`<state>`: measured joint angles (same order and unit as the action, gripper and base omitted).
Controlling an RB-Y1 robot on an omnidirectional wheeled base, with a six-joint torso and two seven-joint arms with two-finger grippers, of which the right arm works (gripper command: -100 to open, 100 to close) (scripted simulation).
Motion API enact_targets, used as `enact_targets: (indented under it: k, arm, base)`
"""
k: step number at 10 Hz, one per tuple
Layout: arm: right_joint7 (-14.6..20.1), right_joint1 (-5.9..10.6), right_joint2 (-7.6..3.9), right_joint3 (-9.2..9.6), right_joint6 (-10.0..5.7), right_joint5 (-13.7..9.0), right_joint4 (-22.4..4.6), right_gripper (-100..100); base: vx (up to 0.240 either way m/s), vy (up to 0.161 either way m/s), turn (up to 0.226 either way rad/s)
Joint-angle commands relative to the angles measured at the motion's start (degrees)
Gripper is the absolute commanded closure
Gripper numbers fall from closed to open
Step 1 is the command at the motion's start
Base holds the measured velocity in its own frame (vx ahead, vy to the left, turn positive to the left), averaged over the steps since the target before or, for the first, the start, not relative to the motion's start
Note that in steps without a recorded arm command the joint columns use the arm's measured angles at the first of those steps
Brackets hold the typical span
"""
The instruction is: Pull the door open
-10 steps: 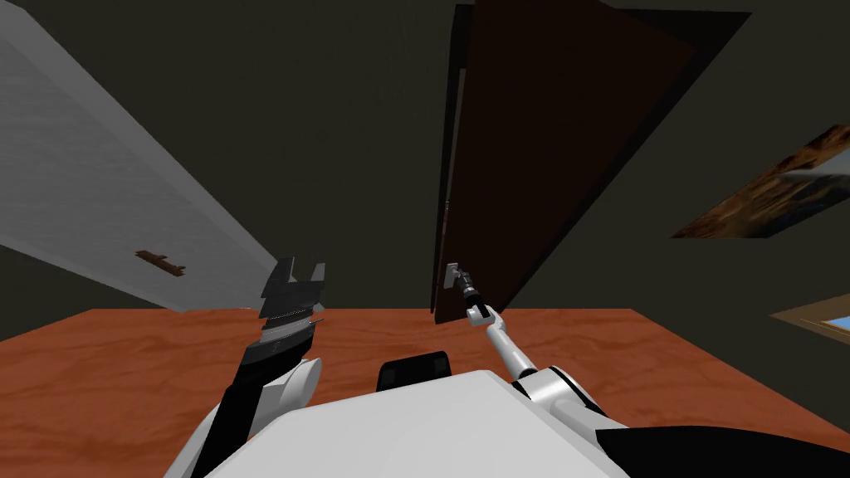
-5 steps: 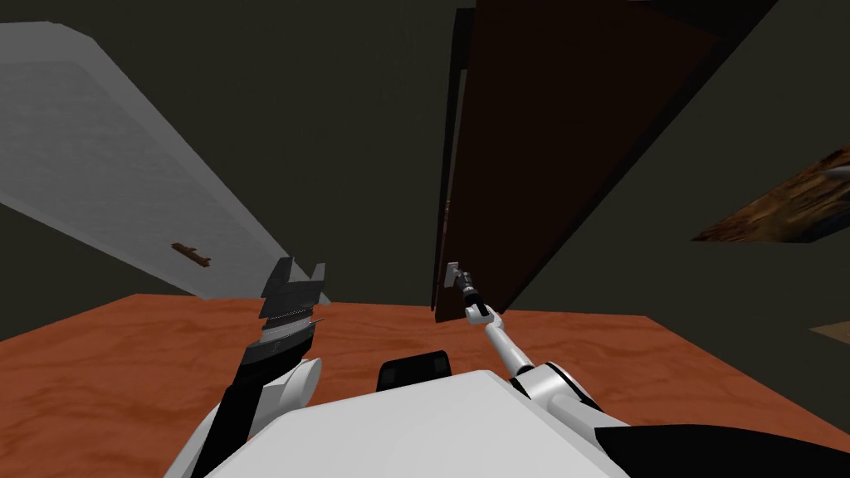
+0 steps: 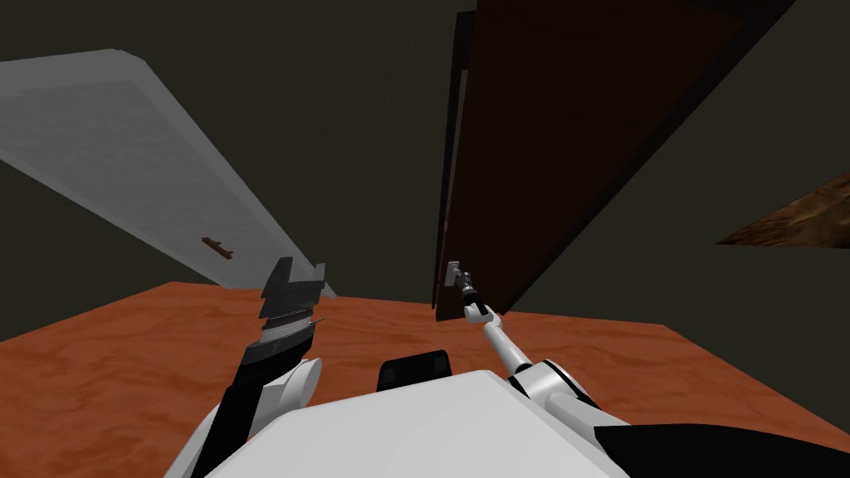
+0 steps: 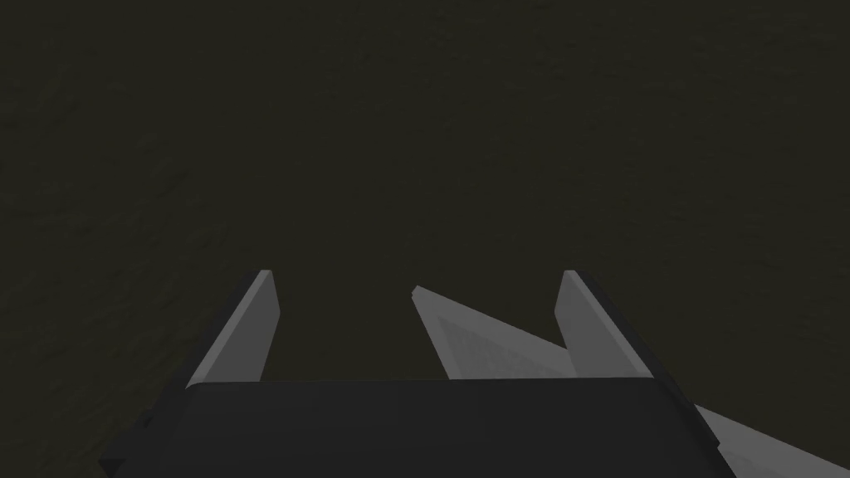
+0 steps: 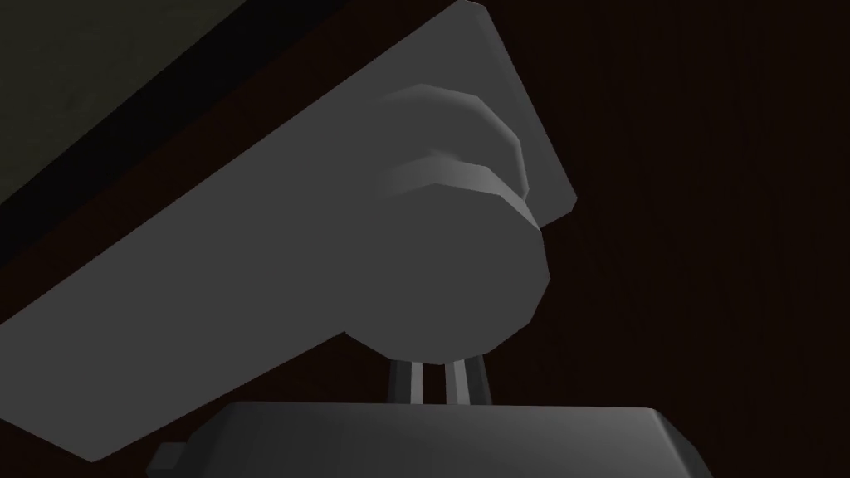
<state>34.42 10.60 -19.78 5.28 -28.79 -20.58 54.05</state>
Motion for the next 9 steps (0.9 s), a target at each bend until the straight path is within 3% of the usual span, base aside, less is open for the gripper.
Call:
enact_targets:
  k: [1, 2, 4, 5, 6, 7, 9]
  arm:
    - [2.9, 1.66, 0.38, 0.98, -0.79, -1.5, -0.7, 100]
    - [2.9, 1.66, 0.38, 0.98, -0.79, -1.5, -0.7, 100]
    - [6.7, 2.53, 0.44, 1.51, -0.52, -4.4, -1.5, 100]
    - [7.2, 2.53, 0.44, 1.51, -0.52, -4.4, -1.5, 100]
    - [9.0, 2.97, 0.47, 1.77, -0.38, -5.9, -2.0, 100]
    - [9.6, 2.16, 0.54, 1.49, 0.45, -6.7, -2.2, -100]
    - [12.7, 1.97, 1.35, 2.04, 1.26, -9.1, -1.0, -100]
  base:
    - [-0.06, -0.033, 0.1]
    - [-0.047, -0.03, 0.044]
    - [-0.058, -0.042, 0.107]
    - [-0.059, -0.033, 0.063]
    - [-0.053, -0.032, 0.088]
    - [-0.064, -0.048, 0.004]
    - [-0.118, -0.056, -0.023]
